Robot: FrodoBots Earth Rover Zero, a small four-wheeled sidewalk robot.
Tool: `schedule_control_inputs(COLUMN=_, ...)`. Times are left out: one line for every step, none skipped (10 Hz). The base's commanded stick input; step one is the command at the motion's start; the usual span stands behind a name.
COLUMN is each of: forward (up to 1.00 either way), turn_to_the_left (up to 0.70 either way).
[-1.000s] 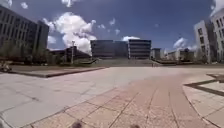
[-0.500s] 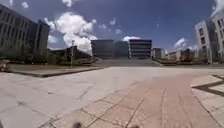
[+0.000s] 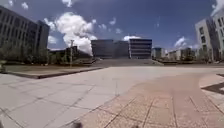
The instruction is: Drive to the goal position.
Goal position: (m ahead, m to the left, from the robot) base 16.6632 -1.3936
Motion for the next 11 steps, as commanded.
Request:
schedule_control_inputs(forward=0.7, turn_to_the_left=0.0)
schedule_control_inputs(forward=0.7, turn_to_the_left=0.0)
schedule_control_inputs(forward=0.7, turn_to_the_left=0.0)
schedule_control_inputs(forward=0.7, turn_to_the_left=0.0)
schedule_control_inputs(forward=0.7, turn_to_the_left=0.0)
schedule_control_inputs(forward=0.7, turn_to_the_left=0.0)
schedule_control_inputs(forward=0.7, turn_to_the_left=0.0)
schedule_control_inputs(forward=0.7, turn_to_the_left=0.0)
schedule_control_inputs(forward=0.7, turn_to_the_left=0.0)
schedule_control_inputs(forward=0.7, turn_to_the_left=0.0)
schedule_control_inputs(forward=0.7, turn_to_the_left=0.0)
